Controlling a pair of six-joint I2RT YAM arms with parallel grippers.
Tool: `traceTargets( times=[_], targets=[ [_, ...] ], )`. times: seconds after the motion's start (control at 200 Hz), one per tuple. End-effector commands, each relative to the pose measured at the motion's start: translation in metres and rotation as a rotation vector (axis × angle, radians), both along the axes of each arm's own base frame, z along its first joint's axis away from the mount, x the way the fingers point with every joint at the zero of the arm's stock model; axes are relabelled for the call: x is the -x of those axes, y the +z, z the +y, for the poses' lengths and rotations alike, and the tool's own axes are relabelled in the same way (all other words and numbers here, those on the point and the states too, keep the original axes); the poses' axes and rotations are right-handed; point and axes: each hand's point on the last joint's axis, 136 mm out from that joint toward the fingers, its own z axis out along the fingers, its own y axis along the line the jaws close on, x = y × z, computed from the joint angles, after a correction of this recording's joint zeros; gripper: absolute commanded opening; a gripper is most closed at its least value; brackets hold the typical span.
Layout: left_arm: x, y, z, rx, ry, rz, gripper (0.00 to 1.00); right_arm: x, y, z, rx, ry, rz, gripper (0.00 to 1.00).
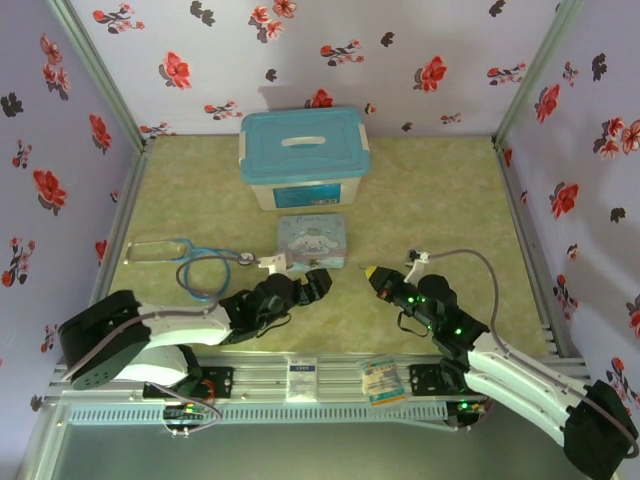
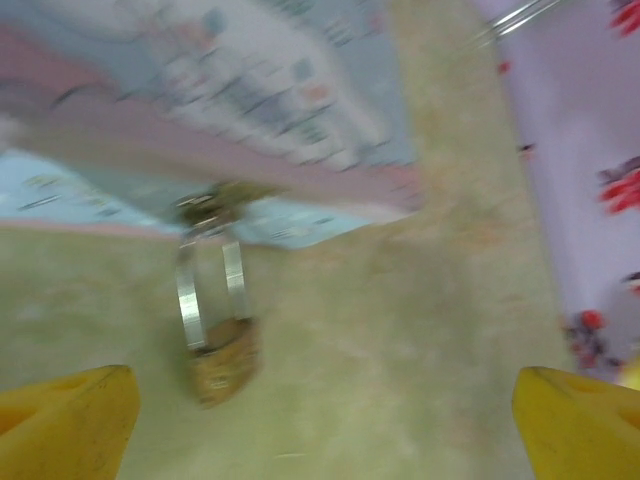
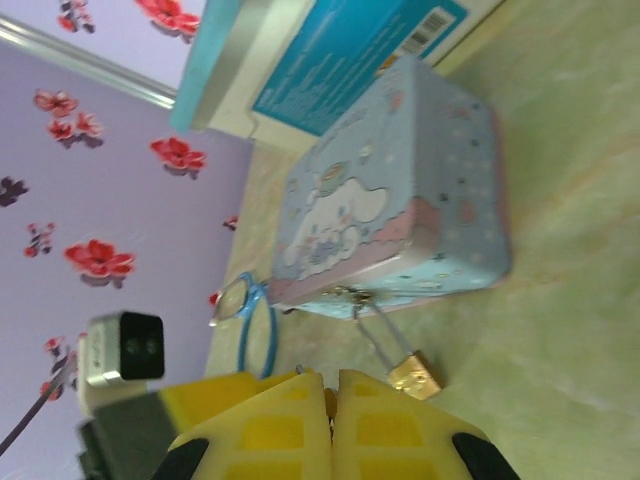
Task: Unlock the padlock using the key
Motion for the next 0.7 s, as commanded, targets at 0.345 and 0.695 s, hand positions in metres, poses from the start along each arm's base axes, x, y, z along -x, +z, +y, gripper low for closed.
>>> traceTargets(
  times=[0.345, 0.695],
  targets=[
    [-0.022, -0.039, -0.006, -0.114, 0.045, 0.001, 0.86, 0.001, -0.029, -0.022, 0.066, -0.086, 0.04, 0.0],
    [-0.02, -0.046, -0.002, -0.134, 0.126, 0.023, 0.68, 0.003, -0.036, -0.023, 0.07, -0.084, 0.052, 0.0]
  ],
)
